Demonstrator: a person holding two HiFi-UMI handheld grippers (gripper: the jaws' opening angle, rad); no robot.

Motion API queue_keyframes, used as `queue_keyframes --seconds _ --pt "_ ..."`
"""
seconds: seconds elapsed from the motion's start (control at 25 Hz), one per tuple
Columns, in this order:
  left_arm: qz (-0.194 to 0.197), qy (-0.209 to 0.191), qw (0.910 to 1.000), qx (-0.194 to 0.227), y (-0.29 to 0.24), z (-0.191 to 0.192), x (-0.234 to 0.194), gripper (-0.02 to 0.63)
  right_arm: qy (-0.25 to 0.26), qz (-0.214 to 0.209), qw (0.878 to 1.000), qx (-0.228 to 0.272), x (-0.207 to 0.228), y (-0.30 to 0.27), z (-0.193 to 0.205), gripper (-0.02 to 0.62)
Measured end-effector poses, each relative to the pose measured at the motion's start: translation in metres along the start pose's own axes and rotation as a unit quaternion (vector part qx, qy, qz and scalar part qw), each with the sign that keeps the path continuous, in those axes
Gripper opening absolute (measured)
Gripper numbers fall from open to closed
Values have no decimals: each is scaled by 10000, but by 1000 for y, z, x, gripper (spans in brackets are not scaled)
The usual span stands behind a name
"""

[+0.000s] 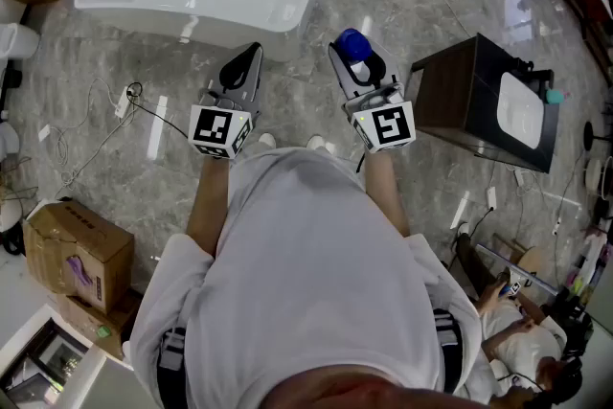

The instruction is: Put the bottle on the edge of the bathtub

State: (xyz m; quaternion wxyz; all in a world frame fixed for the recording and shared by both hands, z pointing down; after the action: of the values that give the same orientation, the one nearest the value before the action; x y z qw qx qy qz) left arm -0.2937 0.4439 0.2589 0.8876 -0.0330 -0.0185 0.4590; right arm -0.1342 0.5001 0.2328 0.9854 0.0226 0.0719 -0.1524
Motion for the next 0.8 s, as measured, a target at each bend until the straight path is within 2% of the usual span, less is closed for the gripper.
queue_keyframes --seconds 0.2,0.48,0.8 --pt "48 -47 10000 -43 -7 5 10 -3 -90 1 10000 -4 8 9 3 153" --pt "202 -77 9992 -331 -21 19 30 -3 -97 79 9999 -18 32 30 10 153" --pt "35 -145 9983 -570 -39 35 62 -2 -205 -19 9997 -166 65 67 32 153"
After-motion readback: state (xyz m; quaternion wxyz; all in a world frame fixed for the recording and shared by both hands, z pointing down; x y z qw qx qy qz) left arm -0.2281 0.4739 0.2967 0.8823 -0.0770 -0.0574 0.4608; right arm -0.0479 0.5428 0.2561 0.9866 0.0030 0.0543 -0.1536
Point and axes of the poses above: the fingertips, and each gripper's own axes: y backward along the fingers, x to its right, z out of its underside, the point moved 3 cm from there along y, backward along the fingers
